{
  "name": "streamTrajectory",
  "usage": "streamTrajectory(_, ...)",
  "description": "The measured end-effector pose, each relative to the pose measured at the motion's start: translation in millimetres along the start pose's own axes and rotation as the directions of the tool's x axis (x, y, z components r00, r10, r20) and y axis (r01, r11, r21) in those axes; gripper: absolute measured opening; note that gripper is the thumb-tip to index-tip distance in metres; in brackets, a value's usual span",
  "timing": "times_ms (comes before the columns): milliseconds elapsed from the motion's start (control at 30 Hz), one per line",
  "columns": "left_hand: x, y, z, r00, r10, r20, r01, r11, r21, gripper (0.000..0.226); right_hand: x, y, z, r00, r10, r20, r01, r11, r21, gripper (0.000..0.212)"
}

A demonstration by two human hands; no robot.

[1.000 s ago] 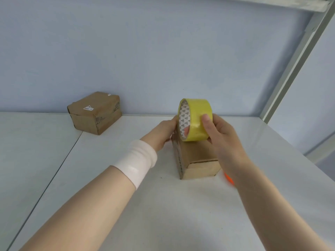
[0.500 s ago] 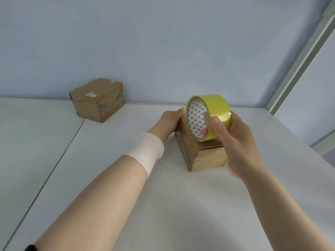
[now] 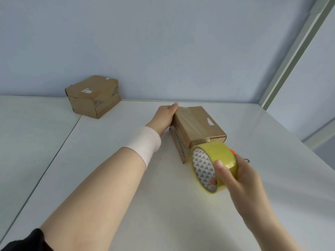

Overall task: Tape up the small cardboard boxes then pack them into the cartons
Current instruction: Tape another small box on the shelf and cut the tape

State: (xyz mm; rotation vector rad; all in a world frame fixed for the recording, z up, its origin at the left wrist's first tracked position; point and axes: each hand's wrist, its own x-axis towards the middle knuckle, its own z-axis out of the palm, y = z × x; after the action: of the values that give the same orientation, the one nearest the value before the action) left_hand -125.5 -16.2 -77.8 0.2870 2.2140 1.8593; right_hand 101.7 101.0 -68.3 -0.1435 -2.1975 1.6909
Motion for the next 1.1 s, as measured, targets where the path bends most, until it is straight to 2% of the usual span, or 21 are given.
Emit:
streamTrajectory(100, -11.3, 7.7, 3.2, 0.997, 0.073, -0.01, -0.072, 0.995, 0.071, 0.035, -2.1, 5.2, 9.0, 0.999, 0.041, 0.025, -0.043, 0.996, 0.077, 0.005)
streamTrajectory(133, -18.2, 9.2, 4.1, 0.989, 0.133, -0.061, -0.125, 0.984, 0.127, 0.036, -2.0, 6.7, 9.6, 0.999, 0.041, 0.031, -0.044, 0.995, 0.091, 0.002)
streamTrajectory(200, -36.3, 8.7, 3.9, 0.928, 0.346, -0.137, -0.306, 0.919, 0.249, 0.037, -2.1, 7.4, 9.0, 0.998, 0.033, 0.048, -0.038, 0.993, 0.111, 0.002)
streamTrajectory(233, -47.2, 7.5, 3.5, 0.891, 0.449, -0.075, -0.407, 0.86, 0.309, 0.04, -3.0, 7.5, 8.4, 0.998, 0.032, 0.057, -0.039, 0.993, 0.114, 0.003)
streamTrajectory(267, -57.7, 6.8, 3.0, 0.864, 0.5, 0.055, -0.482, 0.791, 0.377, 0.045, -3.9, 8.0, 8.0, 0.997, 0.03, 0.067, -0.037, 0.993, 0.115, 0.004)
streamTrajectory(333, -72.1, 7.4, 2.2, 0.825, 0.457, 0.332, -0.564, 0.652, 0.507, 0.053, -3.8, 8.2, 8.5, 0.997, 0.032, 0.066, -0.041, 0.991, 0.13, 0.003)
streamTrajectory(367, -75.5, 9.2, 1.1, 0.818, 0.415, 0.398, -0.575, 0.608, 0.548, 0.051, -3.0, 7.9, 9.4, 0.997, 0.035, 0.064, -0.044, 0.989, 0.139, 0.003)
streamTrajectory(433, -76.9, 15.3, -1.4, 0.819, 0.393, 0.418, -0.574, 0.562, 0.595, 0.049, -1.1, 5.6, 11.4, 0.997, 0.031, 0.069, -0.041, 0.987, 0.153, 0.006)
streamTrajectory(567, -74.5, 20.1, -4.8, 0.79, 0.441, 0.425, -0.606, 0.46, 0.648, 0.046, 0.4, 1.0, 7.0, 0.988, 0.043, 0.149, -0.081, 0.963, 0.258, 0.027)
streamTrajectory(667, -71.2, 25.2, -9.2, 0.784, 0.397, 0.476, -0.616, 0.411, 0.672, 0.046, 2.2, -3.5, 2.5, 0.972, 0.001, 0.236, -0.084, 0.936, 0.342, 0.025)
streamTrajectory(733, -68.9, 35.2, -14.9, 0.783, 0.393, 0.482, -0.621, 0.452, 0.64, 0.043, 5.6, -12.6, 3.5, 0.966, -0.056, 0.253, -0.044, 0.927, 0.372, 0.027)
streamTrajectory(767, -69.8, 41.9, -17.1, 0.785, 0.393, 0.48, -0.62, 0.508, 0.598, 0.037, 9.3, -20.3, 4.3, 0.965, -0.083, 0.248, -0.022, 0.92, 0.391, 0.027)
streamTrajectory(833, -70.8, 54.3, -20.8, 0.818, 0.342, 0.463, -0.555, 0.684, 0.474, 0.017, 20.4, -40.3, 6.0, 0.961, -0.147, 0.234, 0.032, 0.9, 0.434, 0.023)
streamTrajectory(900, -69.2, 64.0, -21.8, 0.872, 0.258, 0.415, -0.42, 0.832, 0.364, 0.027, 34.3, -59.1, 9.5, 0.953, -0.207, 0.222, 0.084, 0.883, 0.462, 0.022)
streamTrajectory(967, -62.2, 67.4, -20.3, 0.931, 0.184, 0.316, -0.302, 0.874, 0.38, 0.039, 47.5, -70.4, 14.5, 0.952, -0.229, 0.202, 0.122, 0.892, 0.436, 0.025)
streamTrajectory(1033, -53.1, 65.7, -16.0, 0.964, 0.145, 0.222, -0.223, 0.897, 0.382, 0.039, 61.9, -72.9, 19.8, 0.959, -0.224, 0.171, 0.14, 0.905, 0.402, 0.027)
streamTrajectory(1100, -45.1, 62.3, -10.7, 0.972, 0.152, 0.181, -0.184, 0.967, 0.176, 0.04, 76.5, -71.8, 22.8, 0.965, -0.22, 0.142, 0.148, 0.905, 0.398, 0.031)
